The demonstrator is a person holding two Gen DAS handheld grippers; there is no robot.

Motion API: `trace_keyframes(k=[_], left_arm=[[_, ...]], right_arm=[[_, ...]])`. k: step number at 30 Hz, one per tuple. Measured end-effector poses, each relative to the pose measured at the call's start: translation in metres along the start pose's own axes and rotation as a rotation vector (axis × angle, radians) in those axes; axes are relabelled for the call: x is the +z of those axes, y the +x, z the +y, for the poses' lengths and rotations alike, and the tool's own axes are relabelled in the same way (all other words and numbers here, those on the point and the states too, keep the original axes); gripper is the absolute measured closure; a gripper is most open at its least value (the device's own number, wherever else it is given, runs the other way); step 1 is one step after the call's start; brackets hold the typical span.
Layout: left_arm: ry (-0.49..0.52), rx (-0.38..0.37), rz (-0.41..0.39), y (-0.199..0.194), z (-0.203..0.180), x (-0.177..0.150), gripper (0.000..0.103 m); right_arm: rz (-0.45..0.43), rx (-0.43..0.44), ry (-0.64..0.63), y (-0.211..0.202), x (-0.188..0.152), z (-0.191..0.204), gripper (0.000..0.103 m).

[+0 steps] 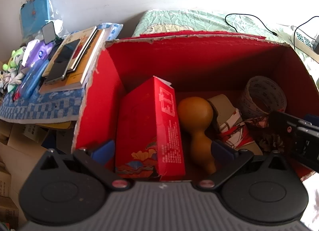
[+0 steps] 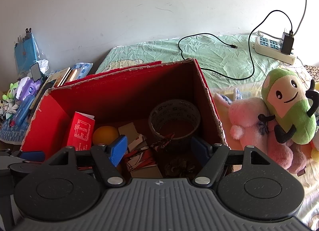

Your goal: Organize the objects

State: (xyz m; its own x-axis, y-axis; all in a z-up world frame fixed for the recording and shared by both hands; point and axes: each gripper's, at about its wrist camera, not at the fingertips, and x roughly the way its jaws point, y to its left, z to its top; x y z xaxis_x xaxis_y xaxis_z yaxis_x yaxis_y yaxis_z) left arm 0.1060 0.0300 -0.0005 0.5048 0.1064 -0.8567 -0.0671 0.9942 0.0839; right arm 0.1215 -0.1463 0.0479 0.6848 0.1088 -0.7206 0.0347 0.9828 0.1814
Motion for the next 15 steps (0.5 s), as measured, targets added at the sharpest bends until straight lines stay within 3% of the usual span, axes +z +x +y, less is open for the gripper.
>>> trace_keyframes(k=[15], left_arm=[[0.014,0.008,0.000,0.0019,-0.0020,-0.0010,0.001]], right_arm=[[-0.004,-0.001,-0.010,-0.0004,-0.0010,0.0010,0.028]])
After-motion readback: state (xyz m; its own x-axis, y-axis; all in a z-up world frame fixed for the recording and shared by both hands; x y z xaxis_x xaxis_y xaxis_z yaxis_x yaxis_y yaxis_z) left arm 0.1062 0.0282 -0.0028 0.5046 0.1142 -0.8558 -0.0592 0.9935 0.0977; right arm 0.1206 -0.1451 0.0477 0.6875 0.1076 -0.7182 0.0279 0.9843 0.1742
